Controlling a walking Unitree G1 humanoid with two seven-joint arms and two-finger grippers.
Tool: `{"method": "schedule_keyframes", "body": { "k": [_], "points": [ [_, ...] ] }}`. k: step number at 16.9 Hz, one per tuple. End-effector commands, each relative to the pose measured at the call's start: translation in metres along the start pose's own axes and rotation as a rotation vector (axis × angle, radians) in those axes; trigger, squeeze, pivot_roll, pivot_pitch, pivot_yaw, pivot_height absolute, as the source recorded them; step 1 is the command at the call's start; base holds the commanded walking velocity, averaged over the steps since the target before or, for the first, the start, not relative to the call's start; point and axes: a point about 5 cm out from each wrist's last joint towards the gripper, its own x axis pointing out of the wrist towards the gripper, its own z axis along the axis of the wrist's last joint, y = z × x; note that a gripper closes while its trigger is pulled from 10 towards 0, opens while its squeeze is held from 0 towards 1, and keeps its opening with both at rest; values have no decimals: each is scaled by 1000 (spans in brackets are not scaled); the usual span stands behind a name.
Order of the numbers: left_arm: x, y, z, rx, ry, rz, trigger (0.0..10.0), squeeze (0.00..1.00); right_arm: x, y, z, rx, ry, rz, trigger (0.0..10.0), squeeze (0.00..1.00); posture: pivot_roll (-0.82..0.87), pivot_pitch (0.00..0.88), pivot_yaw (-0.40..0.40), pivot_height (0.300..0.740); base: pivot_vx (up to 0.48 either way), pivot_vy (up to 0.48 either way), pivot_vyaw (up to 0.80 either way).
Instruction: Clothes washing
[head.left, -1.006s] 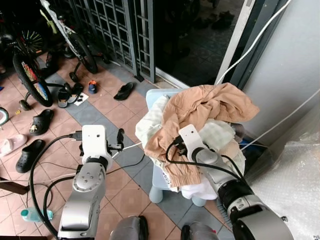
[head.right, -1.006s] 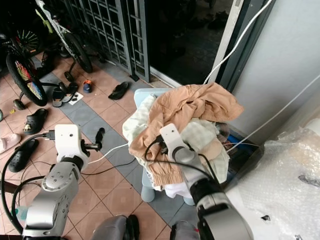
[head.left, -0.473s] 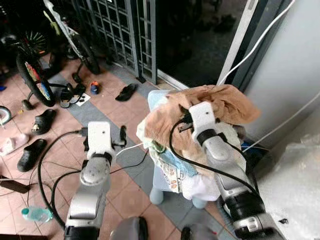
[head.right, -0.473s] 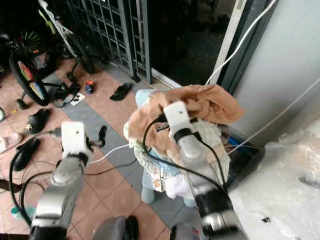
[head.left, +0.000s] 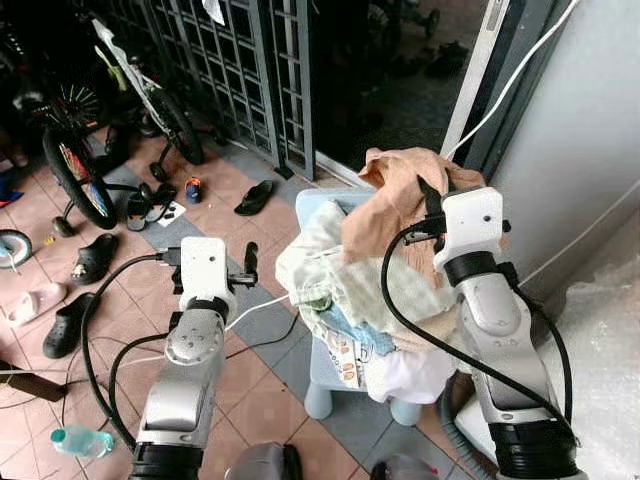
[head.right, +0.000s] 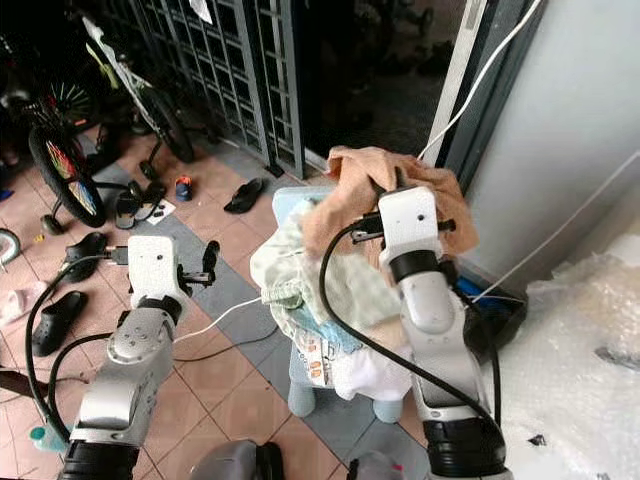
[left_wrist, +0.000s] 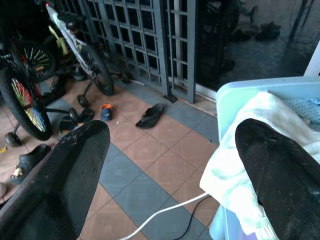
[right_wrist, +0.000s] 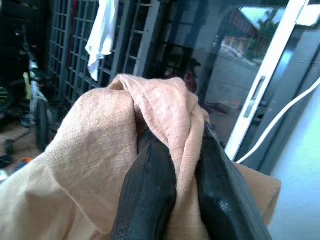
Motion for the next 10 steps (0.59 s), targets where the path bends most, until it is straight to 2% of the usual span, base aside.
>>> {"method": "schedule_keyframes", "body": {
  "k": [1,2,3,4,5,6,10],
  "points": [
    [2,2,0,18,-3,6,10000,0,9,-7,27,-67,-114,-35,0,0,-61,0,95,740,0,0,0],
    [2,2,0,19,-3,6,10000,0,17,-12,42,-105,-172,-57,0,0,-61,0,96,740,0,0,0],
    [2,3,0,20,-1,6,10000,0,18,-12,42,-93,-164,-57,0,0,-61,0,96,740,-262,0,0],
    [2,3,-1,21,0,7,10000,0,18,-10,38,-79,-148,-45,1020,0,-59,0,93,740,-266,0,0],
    [2,3,-1,22,-1,10,10000,0,15,-6,31,-65,-118,-27,7647,0,-59,0,93,740,-270,0,0],
    [2,3,-1,22,-1,11,10000,0,13,-4,28,-55,-102,-20,10000,0,-56,0,92,740,-266,0,0],
    [2,4,-2,28,1,11,10000,0,11,0,20,0,-54,-3,10000,0,-57,0,96,740,-268,0,0]
  ]
}}
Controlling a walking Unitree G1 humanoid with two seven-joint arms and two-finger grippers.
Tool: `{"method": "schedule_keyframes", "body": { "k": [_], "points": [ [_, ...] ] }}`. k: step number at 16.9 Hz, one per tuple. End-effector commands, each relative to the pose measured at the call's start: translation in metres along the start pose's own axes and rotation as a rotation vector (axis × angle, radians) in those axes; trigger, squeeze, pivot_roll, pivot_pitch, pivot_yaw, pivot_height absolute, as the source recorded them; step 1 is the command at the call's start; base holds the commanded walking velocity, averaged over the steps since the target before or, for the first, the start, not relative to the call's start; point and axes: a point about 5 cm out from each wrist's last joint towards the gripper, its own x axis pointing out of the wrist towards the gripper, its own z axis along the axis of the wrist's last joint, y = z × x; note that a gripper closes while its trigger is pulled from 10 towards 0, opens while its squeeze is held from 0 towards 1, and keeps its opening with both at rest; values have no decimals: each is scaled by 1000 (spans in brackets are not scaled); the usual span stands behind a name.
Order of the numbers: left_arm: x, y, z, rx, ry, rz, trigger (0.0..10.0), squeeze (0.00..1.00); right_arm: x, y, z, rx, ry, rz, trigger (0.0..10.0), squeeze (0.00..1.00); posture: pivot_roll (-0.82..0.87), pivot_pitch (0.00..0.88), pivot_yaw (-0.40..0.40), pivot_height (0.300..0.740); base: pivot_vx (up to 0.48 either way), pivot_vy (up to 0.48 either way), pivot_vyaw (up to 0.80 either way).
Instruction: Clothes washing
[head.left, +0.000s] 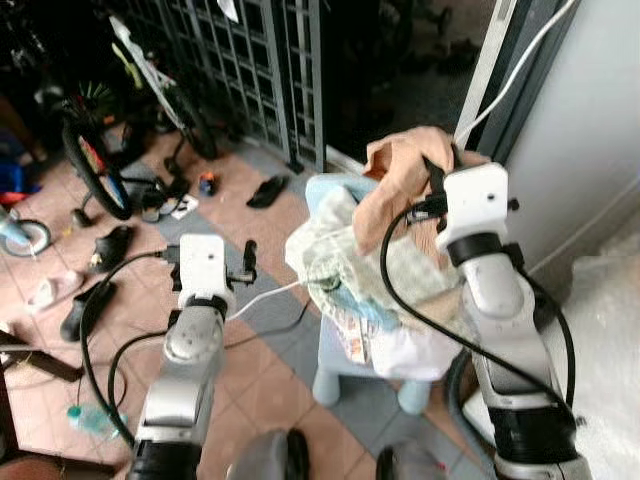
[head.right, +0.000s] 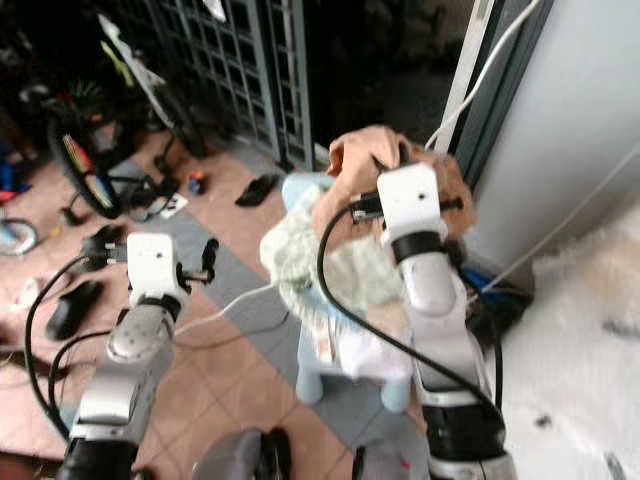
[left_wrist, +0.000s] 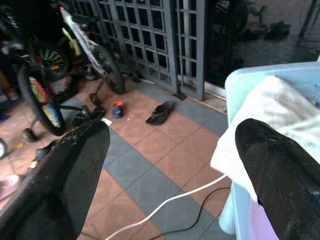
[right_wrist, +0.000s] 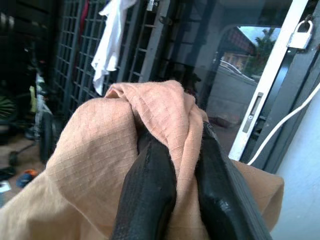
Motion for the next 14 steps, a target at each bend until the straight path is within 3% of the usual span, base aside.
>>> {"method": "schedule_keyframes", "body": {
  "k": [1,4,9,14],
  "points": [
    [0,3,-2,21,6,10,10000,0,0,2,1,17,-4,8,10000,0,-58,0,97,740,-270,0,0],
    [0,2,-2,23,7,10,10000,0,1,2,1,16,-4,9,10000,0,-57,0,97,740,-268,0,0],
    [0,2,0,11,-7,11,10000,0,5,0,4,-7,-13,-11,10000,0,-56,0,94,740,0,0,0],
    [-4,4,1,-49,-27,-21,10000,0,6,-6,0,-25,8,-53,10000,0,-57,0,83,740,0,0,-788]
  ]
}}
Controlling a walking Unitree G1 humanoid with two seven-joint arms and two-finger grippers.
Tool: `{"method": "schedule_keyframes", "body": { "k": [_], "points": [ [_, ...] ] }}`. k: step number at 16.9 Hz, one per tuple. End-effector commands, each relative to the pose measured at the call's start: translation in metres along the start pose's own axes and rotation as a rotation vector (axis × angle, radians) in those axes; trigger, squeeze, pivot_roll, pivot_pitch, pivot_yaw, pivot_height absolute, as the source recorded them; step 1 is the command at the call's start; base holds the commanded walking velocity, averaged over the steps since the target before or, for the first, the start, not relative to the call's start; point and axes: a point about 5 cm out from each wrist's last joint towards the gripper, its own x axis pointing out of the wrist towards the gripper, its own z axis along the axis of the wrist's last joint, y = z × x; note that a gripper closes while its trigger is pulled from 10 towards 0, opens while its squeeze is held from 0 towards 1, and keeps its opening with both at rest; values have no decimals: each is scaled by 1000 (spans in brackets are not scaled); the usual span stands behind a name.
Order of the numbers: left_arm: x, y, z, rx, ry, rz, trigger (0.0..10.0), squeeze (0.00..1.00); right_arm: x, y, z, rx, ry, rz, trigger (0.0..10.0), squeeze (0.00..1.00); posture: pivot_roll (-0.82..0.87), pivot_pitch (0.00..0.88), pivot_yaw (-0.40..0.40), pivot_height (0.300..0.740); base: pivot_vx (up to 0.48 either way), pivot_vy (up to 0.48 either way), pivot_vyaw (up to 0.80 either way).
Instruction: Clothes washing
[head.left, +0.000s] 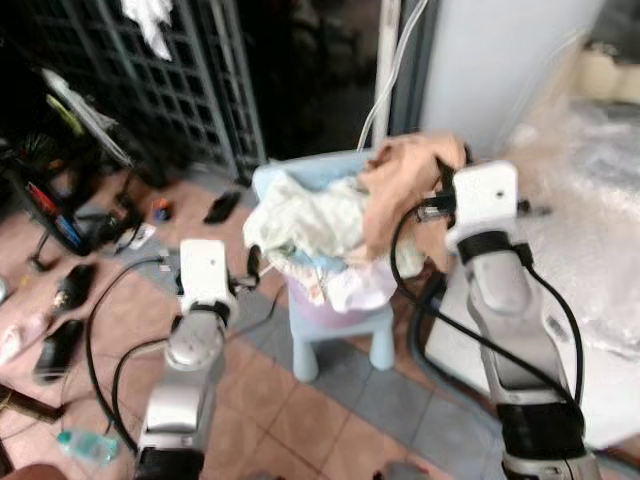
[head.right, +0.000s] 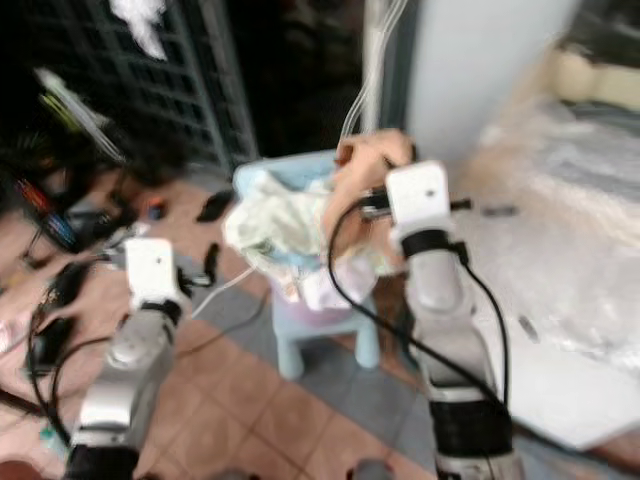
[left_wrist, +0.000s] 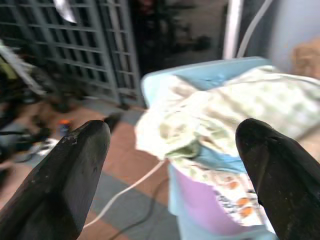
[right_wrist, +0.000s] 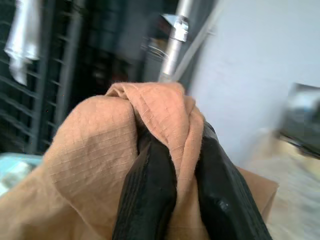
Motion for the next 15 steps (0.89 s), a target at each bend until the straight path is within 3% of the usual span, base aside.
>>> {"method": "schedule_keyframes", "body": {
  "k": [1,8,15],
  "points": [
    [-2,7,4,-1,-21,10,10000,0,3,4,7,1,-26,8,10000,0,-61,0,87,740,0,-337,-788],
    [1,1,1,4,-2,-27,10000,0,5,-2,9,-26,-42,-32,10000,0,-84,0,100,740,0,-278,-795],
    [0,9,-7,-8,31,12,10000,0,3,7,-1,28,-2,-13,10000,0,-75,0,101,740,0,0,-800]
  ]
}}
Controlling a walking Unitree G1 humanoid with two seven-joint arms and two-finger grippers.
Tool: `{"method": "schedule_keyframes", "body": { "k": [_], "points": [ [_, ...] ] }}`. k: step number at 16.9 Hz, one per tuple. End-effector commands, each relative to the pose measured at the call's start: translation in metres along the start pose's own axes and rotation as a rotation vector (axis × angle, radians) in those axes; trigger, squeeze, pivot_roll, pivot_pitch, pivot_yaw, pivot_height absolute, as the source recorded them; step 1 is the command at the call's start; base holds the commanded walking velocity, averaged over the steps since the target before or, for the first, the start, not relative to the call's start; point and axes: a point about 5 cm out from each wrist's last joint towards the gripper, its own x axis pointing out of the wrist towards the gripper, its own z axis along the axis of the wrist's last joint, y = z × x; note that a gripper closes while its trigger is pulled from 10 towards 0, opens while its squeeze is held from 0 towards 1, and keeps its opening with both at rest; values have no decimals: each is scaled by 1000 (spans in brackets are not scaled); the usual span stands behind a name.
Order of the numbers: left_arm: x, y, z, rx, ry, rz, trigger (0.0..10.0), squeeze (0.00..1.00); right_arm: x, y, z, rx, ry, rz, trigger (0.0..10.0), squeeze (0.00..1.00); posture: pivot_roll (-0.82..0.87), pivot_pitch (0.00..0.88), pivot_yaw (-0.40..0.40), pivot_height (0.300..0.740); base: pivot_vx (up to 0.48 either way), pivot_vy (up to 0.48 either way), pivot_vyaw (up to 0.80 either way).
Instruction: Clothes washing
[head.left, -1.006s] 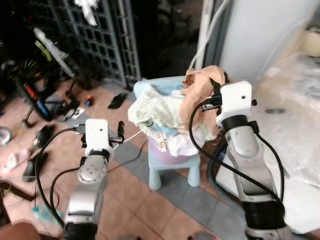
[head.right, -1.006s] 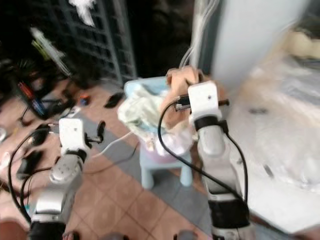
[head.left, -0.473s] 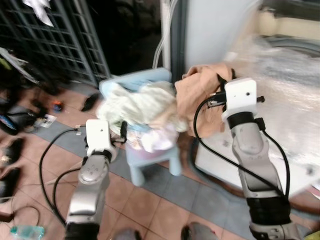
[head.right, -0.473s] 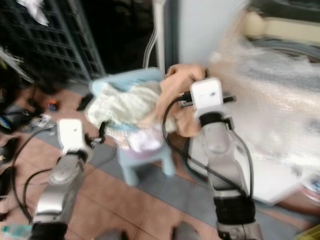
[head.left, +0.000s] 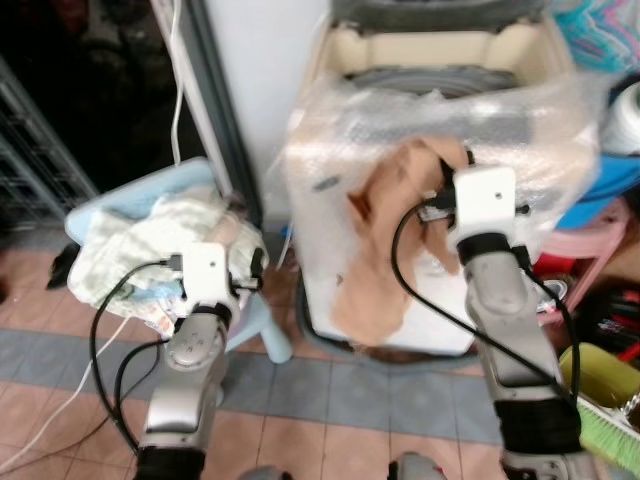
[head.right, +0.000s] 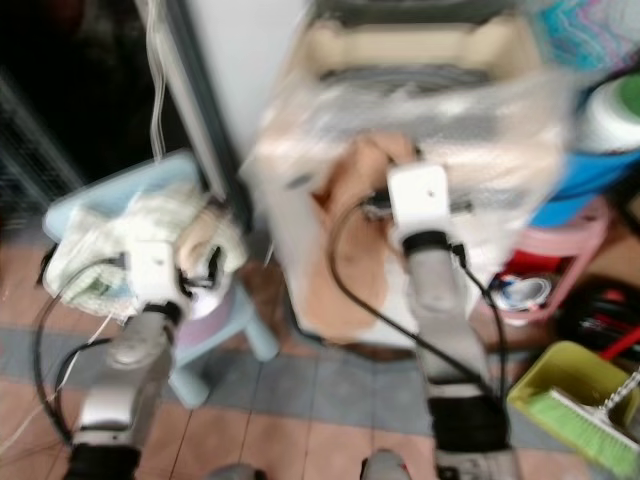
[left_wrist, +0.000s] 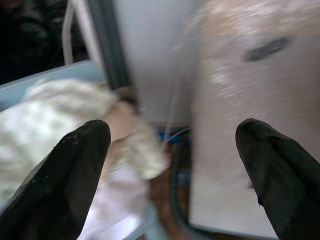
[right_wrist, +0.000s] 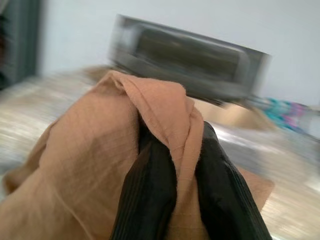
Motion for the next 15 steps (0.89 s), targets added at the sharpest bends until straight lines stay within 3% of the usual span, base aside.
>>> {"method": "schedule_keyframes", "body": {
  "k": [1,5,8,12,15],
  "points": [
    [-1,12,-2,11,10,44,10000,0,2,9,10,38,-48,18,10000,0,-74,0,101,740,0,0,-800],
    [-1,12,-2,0,13,32,10000,0,4,18,12,53,-65,93,10000,0,-76,0,104,740,0,0,0],
    [0,18,-4,-4,21,48,10000,0,2,39,20,45,-121,248,10000,0,-77,0,103,740,90,180,0],
    [1,17,-1,-15,7,33,10000,0,2,41,22,38,-129,246,10000,0,-80,0,105,740,320,272,0],
    [1,18,2,-23,-19,45,10000,0,12,42,27,73,-128,236,10000,0,-98,0,119,740,416,90,-296]
  ]
}}
